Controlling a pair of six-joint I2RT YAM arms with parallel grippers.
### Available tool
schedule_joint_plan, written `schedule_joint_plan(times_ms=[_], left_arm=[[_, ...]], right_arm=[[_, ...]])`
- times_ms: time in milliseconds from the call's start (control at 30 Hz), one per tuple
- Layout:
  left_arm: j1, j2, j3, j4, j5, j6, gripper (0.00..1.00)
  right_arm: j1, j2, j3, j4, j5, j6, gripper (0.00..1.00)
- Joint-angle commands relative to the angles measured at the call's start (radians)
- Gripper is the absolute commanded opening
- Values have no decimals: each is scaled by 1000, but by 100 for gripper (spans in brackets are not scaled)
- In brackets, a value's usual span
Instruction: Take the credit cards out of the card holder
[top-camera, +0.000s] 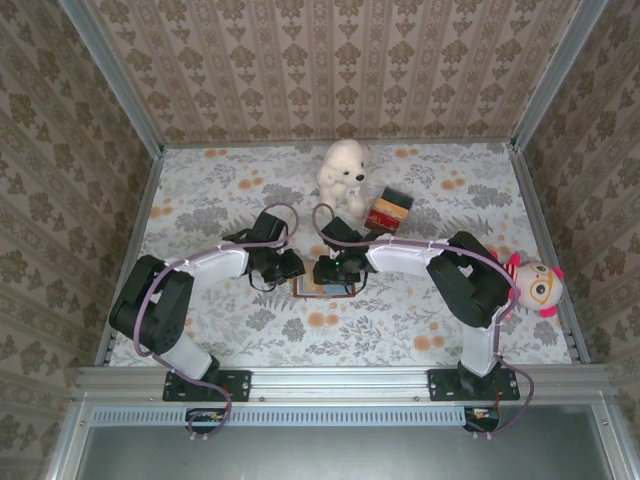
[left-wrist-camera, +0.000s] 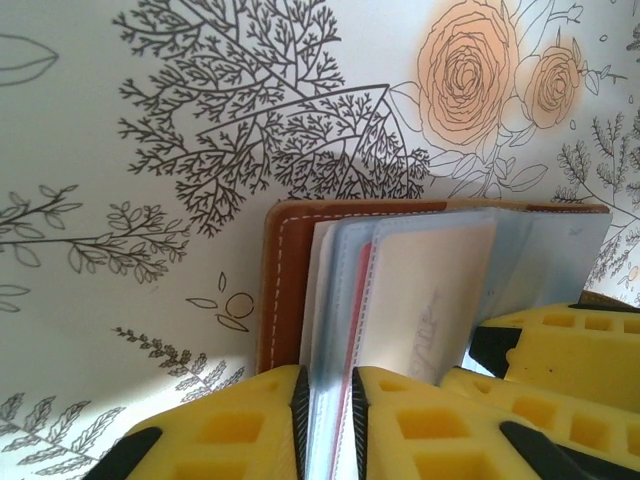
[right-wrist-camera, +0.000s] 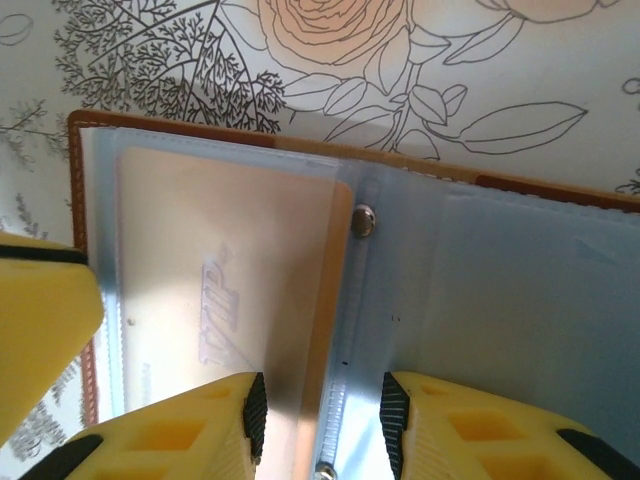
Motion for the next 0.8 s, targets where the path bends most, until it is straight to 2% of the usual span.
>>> schedule_joint_plan(times_ms=[0,133,433,767], left_arm=[[9,-37,-21,17,26,-13,20],[13,-40,-34,31,36,-17,19],[13,-35,-41,88,99,-21,18],[2,5,-37,111,130,-22,18]], right_arm=[[15,84,2,-179,168,-22,40],[18,103,-4,-198,198,-18,36],[18,115,-8,-184,182,-15,30],[17,114,-13,-167,164,-13,29]])
